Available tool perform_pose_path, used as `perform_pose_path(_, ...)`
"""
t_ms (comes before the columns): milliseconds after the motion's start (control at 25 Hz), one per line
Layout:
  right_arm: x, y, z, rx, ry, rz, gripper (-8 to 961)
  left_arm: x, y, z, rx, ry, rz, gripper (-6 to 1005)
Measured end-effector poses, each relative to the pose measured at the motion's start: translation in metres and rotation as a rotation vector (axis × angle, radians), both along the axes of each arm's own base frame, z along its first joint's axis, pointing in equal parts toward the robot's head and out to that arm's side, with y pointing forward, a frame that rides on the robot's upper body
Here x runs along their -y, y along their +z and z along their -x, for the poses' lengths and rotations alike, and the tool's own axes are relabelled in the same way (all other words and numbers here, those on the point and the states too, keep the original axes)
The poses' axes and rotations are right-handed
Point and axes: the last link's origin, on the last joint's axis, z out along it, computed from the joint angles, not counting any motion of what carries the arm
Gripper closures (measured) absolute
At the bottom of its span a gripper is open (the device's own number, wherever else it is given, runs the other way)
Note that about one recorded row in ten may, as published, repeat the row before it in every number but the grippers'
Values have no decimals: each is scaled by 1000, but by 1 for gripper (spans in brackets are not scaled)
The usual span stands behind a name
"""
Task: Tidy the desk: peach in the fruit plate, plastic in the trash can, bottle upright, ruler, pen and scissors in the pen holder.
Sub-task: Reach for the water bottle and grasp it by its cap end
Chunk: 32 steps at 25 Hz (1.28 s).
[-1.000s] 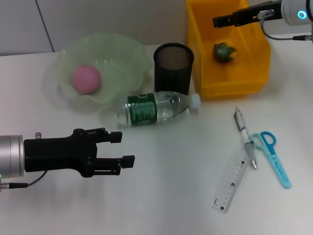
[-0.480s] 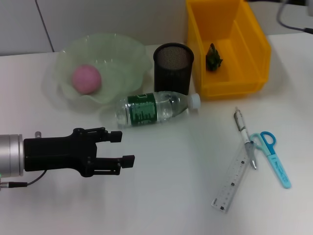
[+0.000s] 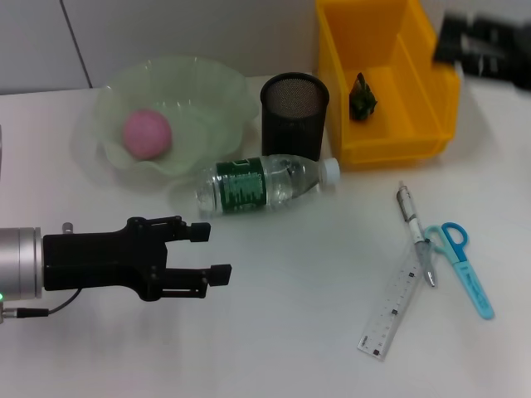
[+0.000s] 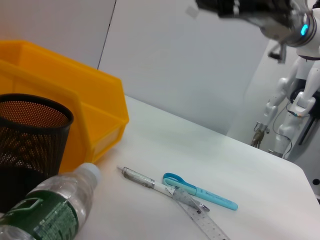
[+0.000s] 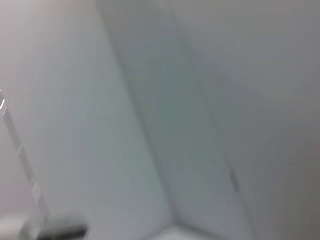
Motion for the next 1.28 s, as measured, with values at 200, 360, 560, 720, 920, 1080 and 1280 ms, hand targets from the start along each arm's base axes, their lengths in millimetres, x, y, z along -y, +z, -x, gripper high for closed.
perform_pose_path(200,16,-15,-20,180,19,150,120,0,-1,-1,-4,-7,4,181)
perform_pose_path(360,24,-34,-30,331,22,273,120,-1,-1,-2,-4,-10,5,181)
perform_pose_path(560,28,-51,-33,418,17,338,120,-1,-1,-3,-5,-13,7,182)
perform_pose_path(720,29,-55,-39,447,-19,355,120,-5,-1,-10,-2,-41,-3,182)
perform_pose_path(920,35,-54,-52,444,-78,345,120,-25,1,-49,-23,-196,-92,182)
perform_pose_path(1080,40,-53,-59,441,-116,352,120,-53,-5,-82,-128,-301,-166,183)
perform_pose_path(1280,51,-54,-69,431,-168,373,120,-79,-28,-108,-299,-377,-224,184)
